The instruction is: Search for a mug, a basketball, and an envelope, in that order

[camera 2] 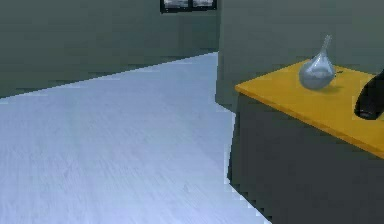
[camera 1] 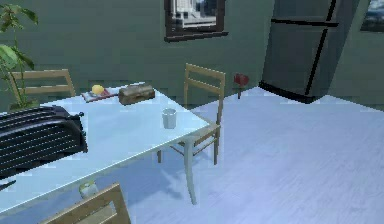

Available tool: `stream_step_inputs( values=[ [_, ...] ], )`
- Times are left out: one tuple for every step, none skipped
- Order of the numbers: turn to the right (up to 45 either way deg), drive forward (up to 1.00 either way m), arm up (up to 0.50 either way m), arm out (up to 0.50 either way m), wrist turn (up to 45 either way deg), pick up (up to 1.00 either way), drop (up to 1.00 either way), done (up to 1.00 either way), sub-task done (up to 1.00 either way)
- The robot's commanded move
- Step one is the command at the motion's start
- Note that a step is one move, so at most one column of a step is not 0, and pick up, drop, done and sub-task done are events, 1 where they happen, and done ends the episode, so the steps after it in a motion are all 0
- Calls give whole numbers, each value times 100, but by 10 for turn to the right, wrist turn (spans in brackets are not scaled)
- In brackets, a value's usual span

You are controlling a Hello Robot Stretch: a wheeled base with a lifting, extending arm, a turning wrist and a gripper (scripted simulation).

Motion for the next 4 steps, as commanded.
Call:
stream_step_inputs(
  values=[
    [0, 0, 0, 0, 0, 0, 0, 0, 100],
    [-450, 0, 0, 0, 0, 0, 0, 0, 0],
    [-450, 0, 0, 0, 0, 0, 0, 0, 0],
    [-390, 0, 0, 0, 0, 0, 0, 0, 0]
  ],
)
